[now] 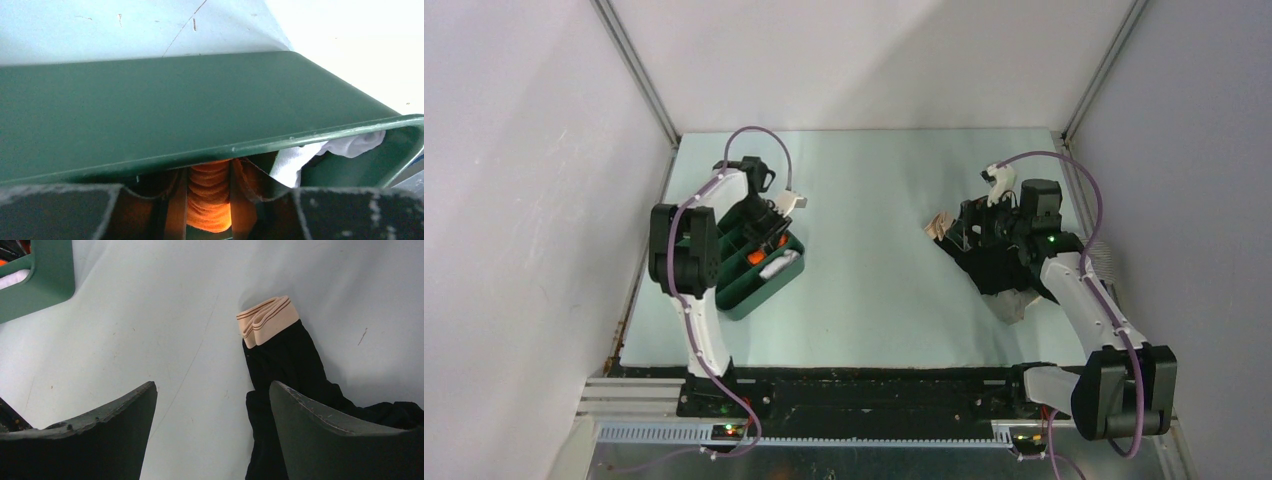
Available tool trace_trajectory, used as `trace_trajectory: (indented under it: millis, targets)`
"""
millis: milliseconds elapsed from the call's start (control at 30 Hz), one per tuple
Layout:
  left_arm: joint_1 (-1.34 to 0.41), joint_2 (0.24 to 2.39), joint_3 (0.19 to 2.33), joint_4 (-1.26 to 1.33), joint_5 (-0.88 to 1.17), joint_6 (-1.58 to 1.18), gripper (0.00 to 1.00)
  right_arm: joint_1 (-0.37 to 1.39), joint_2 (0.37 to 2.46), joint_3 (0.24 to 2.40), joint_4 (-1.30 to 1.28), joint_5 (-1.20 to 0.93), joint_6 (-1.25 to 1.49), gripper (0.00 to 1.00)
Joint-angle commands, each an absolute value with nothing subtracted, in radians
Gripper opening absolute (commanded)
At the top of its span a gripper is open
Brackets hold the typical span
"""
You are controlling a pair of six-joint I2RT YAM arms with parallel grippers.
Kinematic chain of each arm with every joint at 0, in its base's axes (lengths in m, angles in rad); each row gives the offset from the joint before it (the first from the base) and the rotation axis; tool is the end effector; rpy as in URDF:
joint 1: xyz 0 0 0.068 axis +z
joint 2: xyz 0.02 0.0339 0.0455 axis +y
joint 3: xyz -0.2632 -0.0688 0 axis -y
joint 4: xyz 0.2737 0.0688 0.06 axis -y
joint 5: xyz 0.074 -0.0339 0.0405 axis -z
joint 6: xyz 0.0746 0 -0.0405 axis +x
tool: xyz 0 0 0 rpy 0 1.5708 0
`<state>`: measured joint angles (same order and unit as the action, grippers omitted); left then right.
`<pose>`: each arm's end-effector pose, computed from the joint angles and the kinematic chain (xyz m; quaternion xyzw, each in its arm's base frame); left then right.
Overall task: Roll the underwear
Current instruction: Place the underwear in the storage box, then reset both arms
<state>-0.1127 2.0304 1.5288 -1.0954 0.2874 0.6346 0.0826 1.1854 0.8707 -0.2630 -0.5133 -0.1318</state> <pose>0.3968 -0.0662 0.1249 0.3595 0.9220 -0.1417 0.0244 0.3122 0.0626 0.2538 -0.2112 0.8326 0.2118 0.4661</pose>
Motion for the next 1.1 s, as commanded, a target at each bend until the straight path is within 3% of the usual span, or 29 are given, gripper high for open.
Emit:
trace_trajectory:
  millis: [0,67,167,267,367,400,600,633,700,800,900,1067]
  targets:
    - [-0.088,2.049,1.499,-1.064,0.22,0.653,0.21,0.079,1.157,0.879,-0.248,-0.525,-0.137,0.87]
    - [-0.081,2.063,1.489,-1.094,0.211,0.663,0.27,0.079,1.154,0.876,-0.24,-0.527,-0.133,0.87]
    - [-0.076,1.962,1.399,-0.972,0.21,0.656,0.52,0.08,1.153,0.872,-0.235,-0.526,-0.131,0.87]
    - [-0.075,1.868,1.441,-0.948,0.237,0.632,0.61,0.08,1.143,0.874,-0.249,-0.525,-0.137,0.87]
    - [-0.076,1.843,1.573,-1.072,0.29,0.617,0.94,0.077,1.141,0.895,-0.294,-0.53,-0.167,0.87]
    - [-0.075,1.835,1.638,-1.13,0.3,0.618,0.98,0.074,1.141,0.912,-0.328,-0.536,-0.175,0.87]
    - [-0.075,1.774,1.791,-1.294,0.261,0.691,0.99,0.07,1.147,1.018,-0.485,-0.513,-0.268,0.88]
    - [-0.075,1.76,1.798,-1.292,0.255,0.694,0.99,0.071,1.147,1.044,-0.492,-0.502,-0.255,0.95]
    - [-0.075,1.687,1.818,-1.254,0.266,0.658,0.99,0.073,1.156,1.091,-0.476,-0.444,-0.18,0.99]
    - [-0.076,1.562,1.747,-0.974,0.289,0.459,0.99,0.093,1.226,1.23,-0.528,-0.401,-0.083,0.99]
    - [-0.076,1.382,1.547,-0.577,0.228,0.238,0.99,0.163,1.277,1.356,-0.495,-0.128,0.064,0.99]
    - [-0.084,1.299,1.424,-0.395,0.239,0.123,0.99,0.222,1.329,1.488,-0.508,0.015,0.07,0.99]
